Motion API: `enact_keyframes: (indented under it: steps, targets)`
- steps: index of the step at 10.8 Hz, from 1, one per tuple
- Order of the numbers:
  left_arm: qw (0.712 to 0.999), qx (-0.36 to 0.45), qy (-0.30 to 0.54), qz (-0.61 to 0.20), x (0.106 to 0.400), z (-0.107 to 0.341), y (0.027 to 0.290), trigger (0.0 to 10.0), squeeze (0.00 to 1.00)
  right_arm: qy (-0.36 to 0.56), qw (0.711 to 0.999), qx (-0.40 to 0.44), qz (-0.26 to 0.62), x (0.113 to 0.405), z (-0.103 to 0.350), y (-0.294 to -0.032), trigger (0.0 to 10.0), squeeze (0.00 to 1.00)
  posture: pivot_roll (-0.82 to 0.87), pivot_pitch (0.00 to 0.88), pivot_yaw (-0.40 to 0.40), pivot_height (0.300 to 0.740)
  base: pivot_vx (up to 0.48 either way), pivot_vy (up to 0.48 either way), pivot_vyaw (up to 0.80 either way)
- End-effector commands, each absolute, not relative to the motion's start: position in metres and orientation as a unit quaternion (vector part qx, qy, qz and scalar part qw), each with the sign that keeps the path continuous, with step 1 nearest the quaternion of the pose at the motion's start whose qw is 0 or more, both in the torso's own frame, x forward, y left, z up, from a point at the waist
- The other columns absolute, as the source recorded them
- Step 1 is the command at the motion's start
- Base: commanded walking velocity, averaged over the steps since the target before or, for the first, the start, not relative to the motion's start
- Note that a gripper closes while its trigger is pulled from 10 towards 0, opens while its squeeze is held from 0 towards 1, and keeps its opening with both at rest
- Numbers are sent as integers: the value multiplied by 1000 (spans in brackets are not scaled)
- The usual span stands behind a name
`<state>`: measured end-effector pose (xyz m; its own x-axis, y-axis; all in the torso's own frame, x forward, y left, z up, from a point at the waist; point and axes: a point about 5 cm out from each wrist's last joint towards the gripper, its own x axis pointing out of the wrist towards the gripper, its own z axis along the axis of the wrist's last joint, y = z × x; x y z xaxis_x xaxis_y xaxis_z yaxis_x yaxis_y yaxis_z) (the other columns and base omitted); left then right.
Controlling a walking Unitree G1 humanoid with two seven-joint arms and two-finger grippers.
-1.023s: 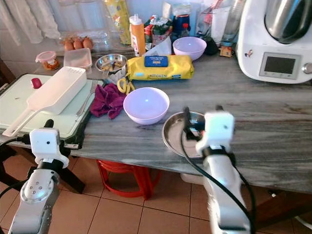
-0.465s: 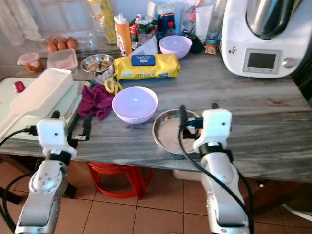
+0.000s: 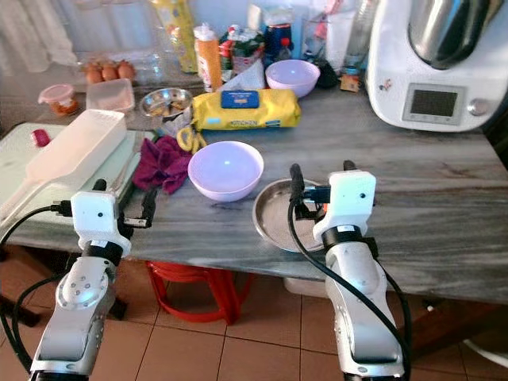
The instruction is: Setting the table
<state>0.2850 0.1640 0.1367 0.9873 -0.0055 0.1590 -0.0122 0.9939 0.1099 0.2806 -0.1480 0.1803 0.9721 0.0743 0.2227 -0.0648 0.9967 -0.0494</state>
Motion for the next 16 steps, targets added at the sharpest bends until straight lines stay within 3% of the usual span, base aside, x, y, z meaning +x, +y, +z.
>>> enact_keyframes:
  steps: [1, 5, 10, 16]
  targets:
    - [995, 63, -71, 4, 287, 135, 167, 10000, 0, -115, 993, -19, 34, 281, 181, -147, 10000, 0, -155, 73, 77, 740, -428, 0, 0]
    - [996, 64, -66, -2, 288, 133, 166, 10000, 0, -109, 994, -12, 18, 281, 178, -151, 10000, 0, -161, 80, 81, 740, -107, 0, 0]
    - [995, 68, -66, -12, 289, 133, 164, 10000, 0, -101, 994, -50, -6, 286, 174, -155, 10000, 0, -158, 85, 85, 740, -379, 0, 0]
    - [995, 73, -65, -29, 289, 133, 161, 10000, 0, -79, 996, -7, 31, 283, 166, -145, 10000, 0, -158, 94, 98, 740, -346, 0, 0]
